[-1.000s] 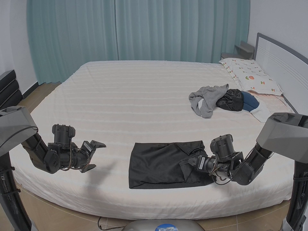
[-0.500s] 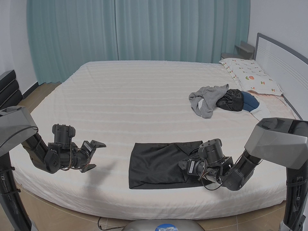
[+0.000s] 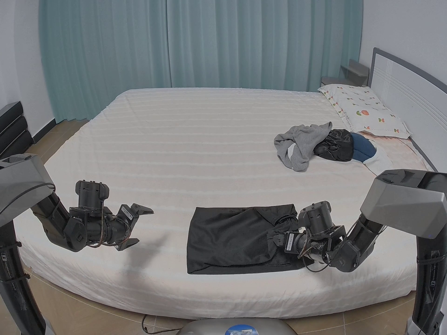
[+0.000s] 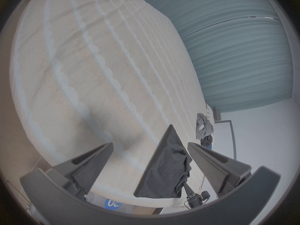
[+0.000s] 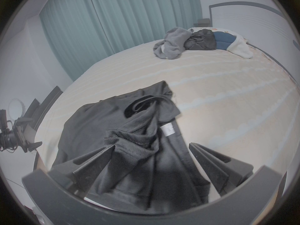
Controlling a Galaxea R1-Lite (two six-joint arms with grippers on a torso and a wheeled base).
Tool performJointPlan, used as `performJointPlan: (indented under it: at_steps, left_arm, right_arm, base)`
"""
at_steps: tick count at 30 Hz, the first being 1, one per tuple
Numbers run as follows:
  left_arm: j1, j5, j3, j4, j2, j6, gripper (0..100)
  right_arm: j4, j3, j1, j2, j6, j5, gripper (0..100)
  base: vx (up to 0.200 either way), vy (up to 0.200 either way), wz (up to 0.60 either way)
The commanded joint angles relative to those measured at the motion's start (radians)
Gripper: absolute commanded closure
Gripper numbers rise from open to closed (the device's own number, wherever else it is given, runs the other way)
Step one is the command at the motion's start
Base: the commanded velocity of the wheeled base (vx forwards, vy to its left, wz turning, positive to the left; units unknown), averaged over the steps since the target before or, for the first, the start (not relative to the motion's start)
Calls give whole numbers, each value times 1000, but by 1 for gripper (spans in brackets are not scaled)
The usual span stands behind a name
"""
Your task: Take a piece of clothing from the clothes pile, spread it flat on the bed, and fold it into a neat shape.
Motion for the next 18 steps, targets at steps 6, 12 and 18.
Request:
performJointPlan:
  at_steps: [6,12,18]
  left_arm:
    - [0,0,1,-1,2,0,0]
    - [0,0,1,-1,2,1,0]
    - [0,0,1,-1,2,1,0]
  right_arm:
    - [69,90,-91,-66,-90,-1,0]
    - [141,150,-116,-147,-161,6,0]
    - [137,123,-113,-171,-121,60,0]
  base:
    - [0,0,0]
    - [0,0,0]
    - [0,0,0]
